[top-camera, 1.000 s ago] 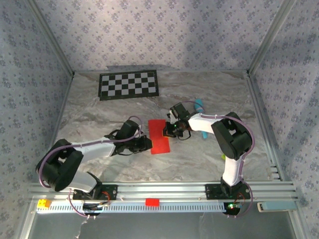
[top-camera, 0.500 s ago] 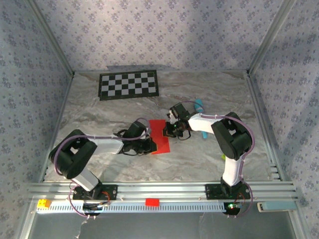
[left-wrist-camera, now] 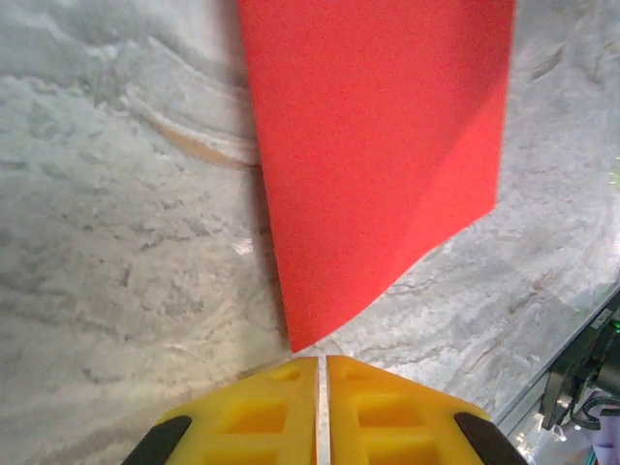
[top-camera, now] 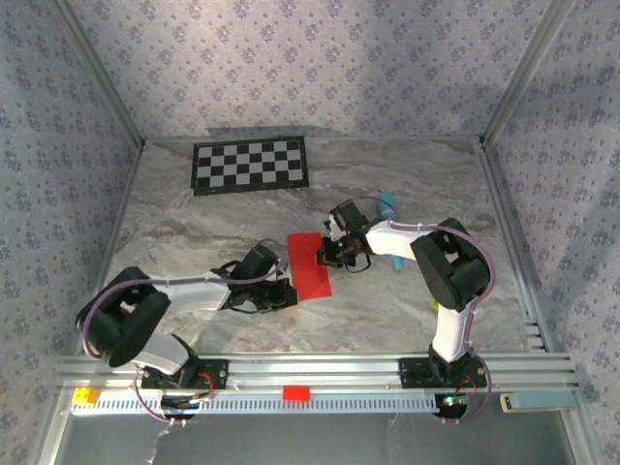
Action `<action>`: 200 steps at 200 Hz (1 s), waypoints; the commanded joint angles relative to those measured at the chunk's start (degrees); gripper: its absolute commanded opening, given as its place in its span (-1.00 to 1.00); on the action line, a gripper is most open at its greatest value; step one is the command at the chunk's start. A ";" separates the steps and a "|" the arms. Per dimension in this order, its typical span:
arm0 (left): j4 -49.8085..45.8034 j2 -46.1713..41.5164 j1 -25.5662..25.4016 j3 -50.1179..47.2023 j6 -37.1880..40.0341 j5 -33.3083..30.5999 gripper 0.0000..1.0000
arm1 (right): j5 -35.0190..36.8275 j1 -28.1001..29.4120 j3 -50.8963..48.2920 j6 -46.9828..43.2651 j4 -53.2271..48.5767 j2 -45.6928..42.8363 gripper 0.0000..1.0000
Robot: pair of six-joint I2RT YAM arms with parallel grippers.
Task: Fold a paper plane with a square sheet of paper (pick it up from the middle)
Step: First fold the square sheet of paper in half at the center of the table, then fold the triangle a second time at the center of the table.
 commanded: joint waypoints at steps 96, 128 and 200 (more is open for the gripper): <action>2.53 12.78 12.19 21.01 0.28 1.43 -0.81 | -1.58 -0.21 -2.63 -1.10 2.34 -5.88 -0.71; 1.67 17.61 12.77 24.62 1.99 1.81 -0.83 | -1.21 -1.56 -5.92 0.48 3.96 -10.59 -0.56; 4.49 23.32 14.21 26.39 2.98 4.77 -0.83 | -4.01 -3.75 -13.92 3.73 2.88 -17.56 -0.55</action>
